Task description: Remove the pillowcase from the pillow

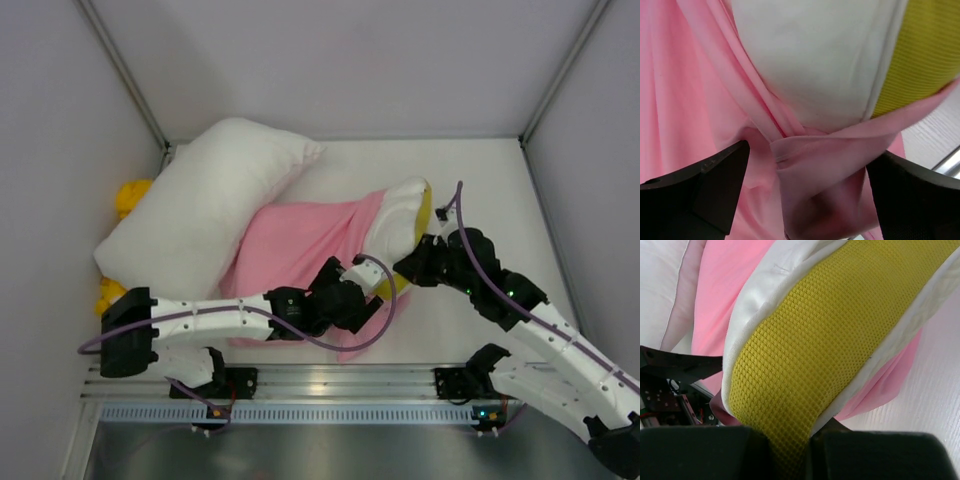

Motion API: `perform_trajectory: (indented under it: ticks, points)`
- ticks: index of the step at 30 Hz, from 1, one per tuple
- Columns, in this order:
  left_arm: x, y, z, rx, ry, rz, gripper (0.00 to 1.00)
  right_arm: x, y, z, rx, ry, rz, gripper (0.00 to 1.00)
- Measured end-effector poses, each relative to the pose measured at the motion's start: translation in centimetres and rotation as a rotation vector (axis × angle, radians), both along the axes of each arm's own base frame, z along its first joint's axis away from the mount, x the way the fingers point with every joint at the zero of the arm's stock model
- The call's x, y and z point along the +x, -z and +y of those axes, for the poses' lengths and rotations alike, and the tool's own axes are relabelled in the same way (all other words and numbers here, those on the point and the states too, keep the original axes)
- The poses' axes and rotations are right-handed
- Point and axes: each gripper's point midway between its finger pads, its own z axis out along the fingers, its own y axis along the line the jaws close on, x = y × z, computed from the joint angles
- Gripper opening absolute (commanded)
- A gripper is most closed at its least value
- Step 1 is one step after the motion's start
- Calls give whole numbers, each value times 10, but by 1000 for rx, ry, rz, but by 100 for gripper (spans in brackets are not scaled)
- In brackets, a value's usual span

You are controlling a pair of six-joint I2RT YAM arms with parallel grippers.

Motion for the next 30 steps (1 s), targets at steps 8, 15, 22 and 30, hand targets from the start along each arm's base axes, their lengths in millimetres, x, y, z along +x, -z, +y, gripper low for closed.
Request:
perform_trajectory:
  ticks: [8, 15, 22, 30]
  points:
    - [-1, 26, 8, 23, -98, -5, 50, -2, -22, -17, -15, 41, -35, 0]
    - [-3, 21, 10, -146, -168, 14, 0, 3, -55, -29, -29, 73, -59, 0]
    - [-3, -15, -1, -362, -184, 20, 0, 11, -89, -53, -66, 151, -77, 0]
    - [-4, -34, -19, -467, -166, 32, 0, 18, -105, -75, -128, 234, -90, 0]
